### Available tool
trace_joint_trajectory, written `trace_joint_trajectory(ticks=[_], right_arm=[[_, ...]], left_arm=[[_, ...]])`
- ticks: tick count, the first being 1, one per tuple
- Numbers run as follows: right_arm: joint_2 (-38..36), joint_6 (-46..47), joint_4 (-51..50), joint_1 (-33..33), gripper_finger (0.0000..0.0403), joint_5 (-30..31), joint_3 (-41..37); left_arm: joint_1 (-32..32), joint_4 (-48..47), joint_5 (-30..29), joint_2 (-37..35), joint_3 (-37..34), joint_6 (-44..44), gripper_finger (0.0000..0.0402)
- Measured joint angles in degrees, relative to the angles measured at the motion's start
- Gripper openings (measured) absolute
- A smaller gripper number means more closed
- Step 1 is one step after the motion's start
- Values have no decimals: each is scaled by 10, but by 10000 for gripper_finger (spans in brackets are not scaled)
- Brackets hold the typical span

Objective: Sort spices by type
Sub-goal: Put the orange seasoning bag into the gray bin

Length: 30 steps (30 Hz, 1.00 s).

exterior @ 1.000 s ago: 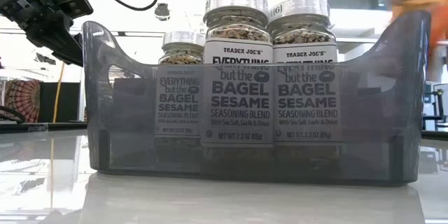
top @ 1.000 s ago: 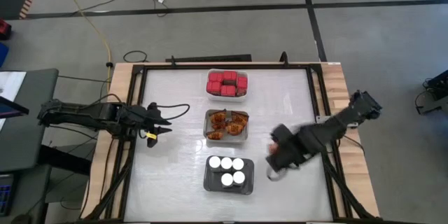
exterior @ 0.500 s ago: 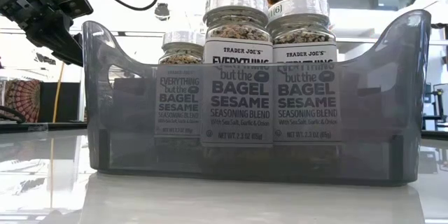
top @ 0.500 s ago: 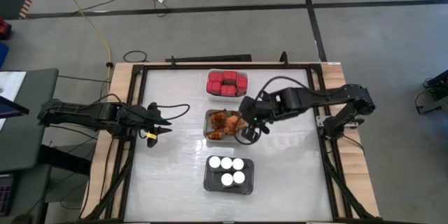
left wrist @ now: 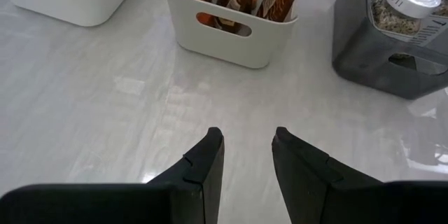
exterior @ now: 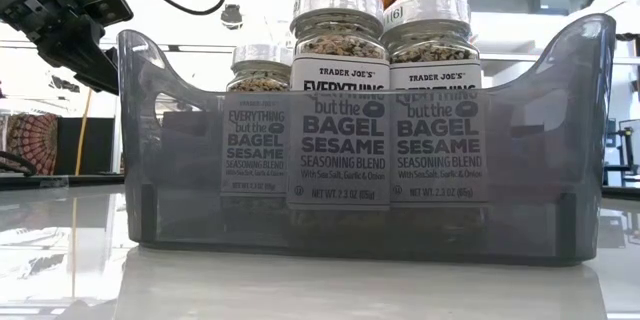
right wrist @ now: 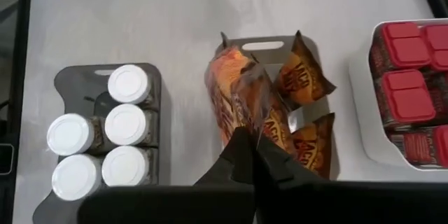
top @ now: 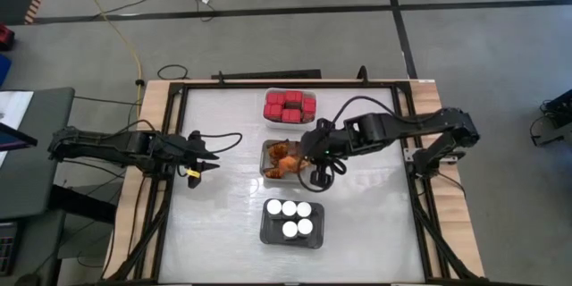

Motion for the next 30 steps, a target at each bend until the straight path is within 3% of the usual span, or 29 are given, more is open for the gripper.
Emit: trace_joint_trajectory(ticks=[7, 19, 30], right_arm=[[14, -3, -13, 10, 11, -9, 0], [140, -4, -66, 3, 11, -55, 2], [223, 7, -216, -16, 11, -55, 153]], left_arm=[[0, 0, 0, 0, 0, 0, 114], [0, -2, 3, 0, 0, -4, 114], [0, -3, 4, 0, 0, -7, 114]])
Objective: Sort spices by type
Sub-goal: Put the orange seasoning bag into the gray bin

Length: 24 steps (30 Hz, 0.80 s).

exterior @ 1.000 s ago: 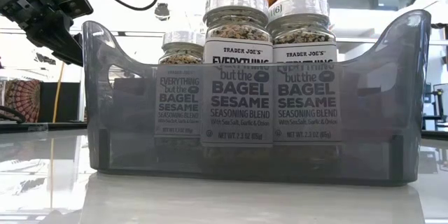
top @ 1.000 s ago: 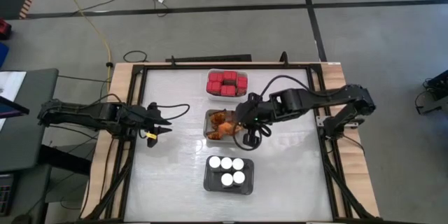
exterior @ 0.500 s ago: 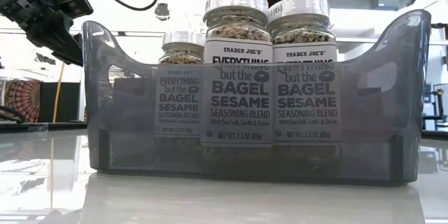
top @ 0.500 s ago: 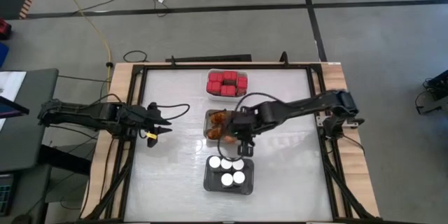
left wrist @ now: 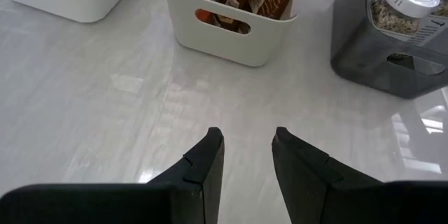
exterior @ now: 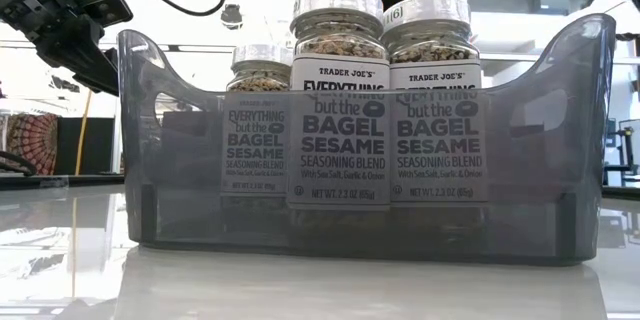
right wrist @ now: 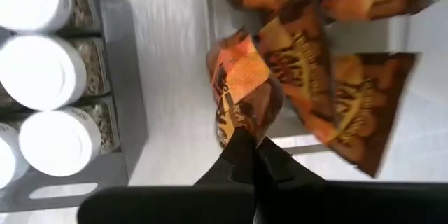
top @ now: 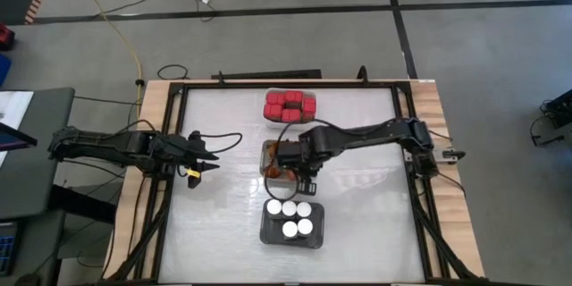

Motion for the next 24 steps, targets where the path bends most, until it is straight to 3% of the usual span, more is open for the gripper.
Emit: trace_joint_trajectory(ticks=[11, 24], right_arm=[[1, -41, -18, -41, 11, 2, 38], [1, -79, -15, -32, 11, -15, 33]], left_arm=[[0, 0, 0, 0, 0, 0, 114], [0, 0, 0, 0, 0, 0, 114]])
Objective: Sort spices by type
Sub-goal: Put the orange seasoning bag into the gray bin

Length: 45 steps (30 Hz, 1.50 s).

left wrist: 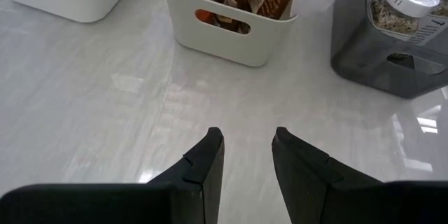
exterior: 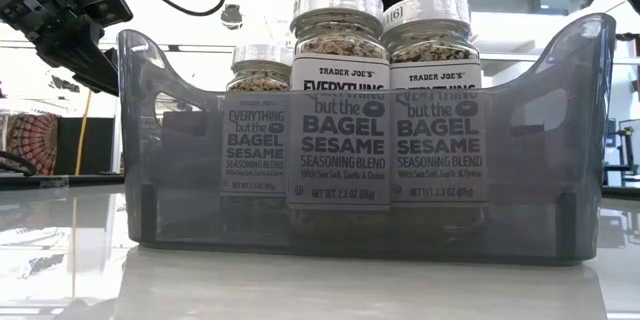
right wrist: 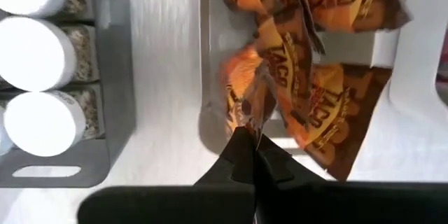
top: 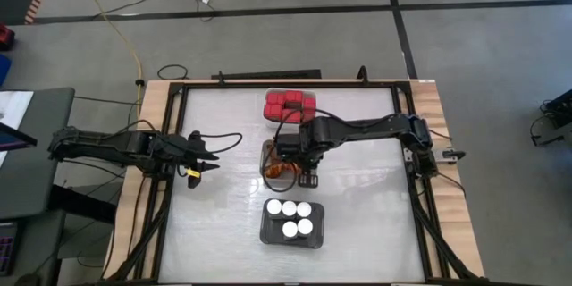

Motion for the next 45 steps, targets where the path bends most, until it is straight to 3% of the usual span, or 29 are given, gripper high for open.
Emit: trace_joint_trajectory(ticks=[19, 25, 32, 45], right_arm=[[1, 29, 32, 0, 13, 0, -30], [49, 20, 12, 6, 13, -15, -28], [95, 18, -24, 18, 13, -15, 20], [96, 35, -40, 9, 36, -15, 65]], left_arm=[[0, 0, 0, 0, 0, 0, 114], [0, 1, 0, 0, 0, 0, 114], [0, -3, 1, 0, 0, -6, 114], [0, -4, 1, 0, 0, -12, 114]])
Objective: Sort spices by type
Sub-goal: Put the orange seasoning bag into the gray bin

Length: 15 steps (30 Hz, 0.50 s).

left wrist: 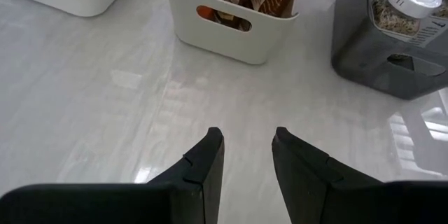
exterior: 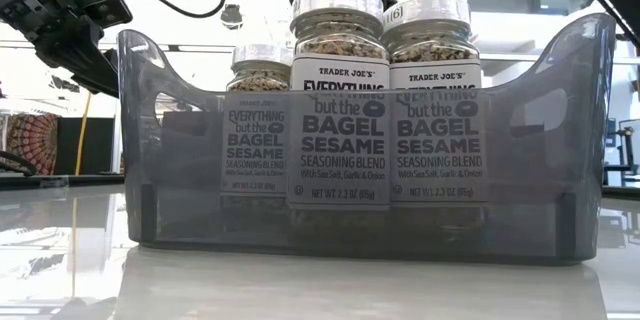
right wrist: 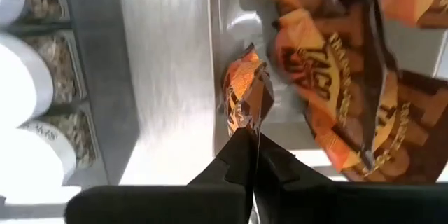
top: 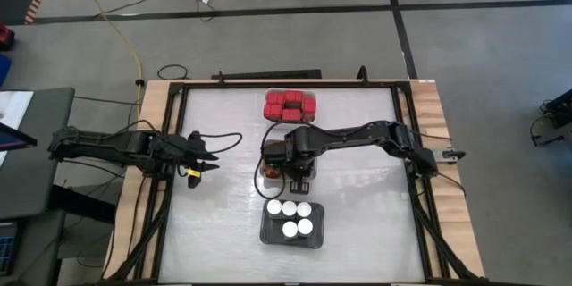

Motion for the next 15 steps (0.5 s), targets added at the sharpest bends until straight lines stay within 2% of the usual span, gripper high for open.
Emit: trace_joint_trajectory(ticks=[8, 15], right_arm=[[8, -2, 9, -3, 17, 0, 0], [28, -2, -18, -1, 62, -1, 0]], left_arm=[[0, -2, 0, 0, 0, -1, 114], [0, -3, 0, 0, 0, -1, 114]])
